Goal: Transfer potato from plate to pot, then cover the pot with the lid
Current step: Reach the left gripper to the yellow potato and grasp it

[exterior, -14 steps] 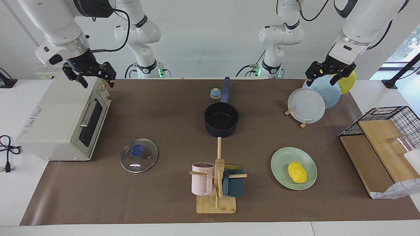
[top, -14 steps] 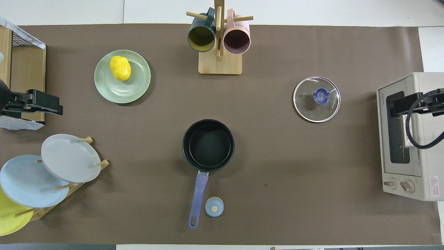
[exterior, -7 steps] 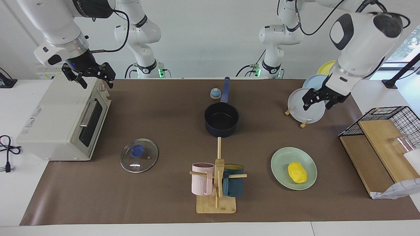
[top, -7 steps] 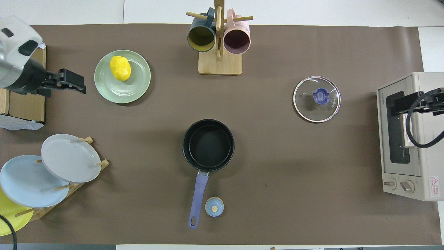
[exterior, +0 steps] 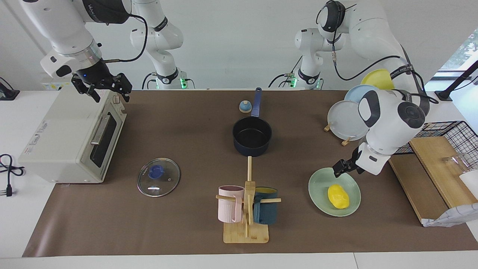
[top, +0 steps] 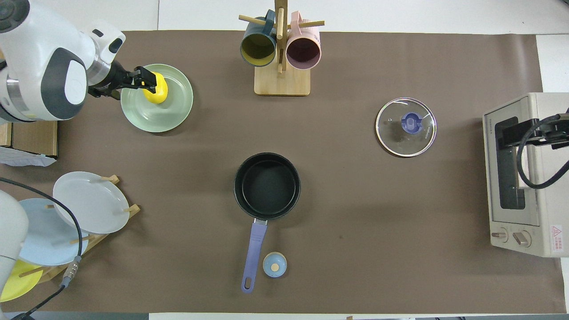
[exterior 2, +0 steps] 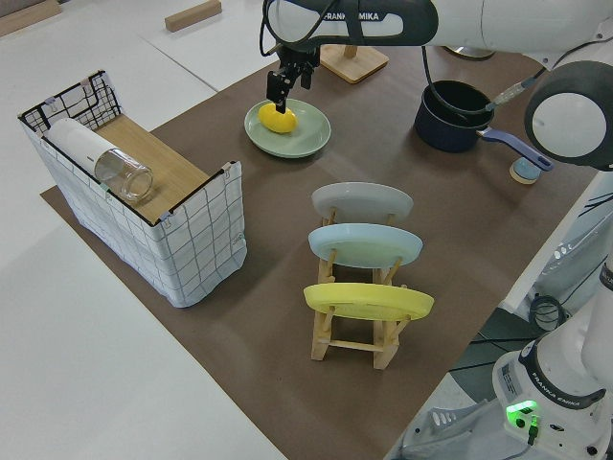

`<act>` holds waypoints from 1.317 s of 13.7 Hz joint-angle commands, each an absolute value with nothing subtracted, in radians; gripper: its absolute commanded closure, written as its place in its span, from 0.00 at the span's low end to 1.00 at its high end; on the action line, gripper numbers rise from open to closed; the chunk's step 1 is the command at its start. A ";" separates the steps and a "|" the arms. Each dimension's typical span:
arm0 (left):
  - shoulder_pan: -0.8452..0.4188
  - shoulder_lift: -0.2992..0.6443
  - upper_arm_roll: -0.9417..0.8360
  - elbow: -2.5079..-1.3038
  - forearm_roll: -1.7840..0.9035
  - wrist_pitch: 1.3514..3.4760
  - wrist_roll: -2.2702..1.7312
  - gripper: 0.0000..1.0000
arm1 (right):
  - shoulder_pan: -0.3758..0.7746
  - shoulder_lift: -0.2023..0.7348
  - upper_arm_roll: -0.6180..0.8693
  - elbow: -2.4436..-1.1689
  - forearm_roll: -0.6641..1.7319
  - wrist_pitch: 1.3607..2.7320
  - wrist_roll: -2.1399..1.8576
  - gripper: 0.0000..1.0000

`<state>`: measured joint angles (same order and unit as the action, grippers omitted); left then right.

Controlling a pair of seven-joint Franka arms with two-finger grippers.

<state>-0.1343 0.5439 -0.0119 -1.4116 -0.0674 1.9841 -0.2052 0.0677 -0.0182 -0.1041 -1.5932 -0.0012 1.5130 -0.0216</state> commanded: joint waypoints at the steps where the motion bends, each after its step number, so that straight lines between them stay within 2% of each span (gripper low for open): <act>1: -0.150 0.604 -0.002 -1.373 -0.060 2.032 -0.236 0.00 | 0.052 -0.032 -0.089 -1.612 -0.015 1.529 -0.011 0.00; 10: -0.160 0.618 -0.002 -1.470 -0.037 2.184 -0.284 0.00 | 0.069 -0.029 -0.091 -1.609 -0.012 1.539 -0.009 0.00; 13: -0.160 0.617 -0.002 -1.491 -0.037 2.209 -0.290 0.00 | 0.083 -0.031 -0.086 -1.644 -0.003 1.621 -0.012 0.00; 15: -0.160 0.617 -0.002 -1.500 -0.037 2.230 -0.305 0.00 | 0.091 -0.008 -0.086 -1.649 -0.002 1.632 -0.014 0.00; 18: -0.160 0.614 -0.002 -1.516 -0.035 2.241 -0.305 0.00 | 0.092 0.079 -0.084 -1.649 0.003 1.702 -0.018 0.00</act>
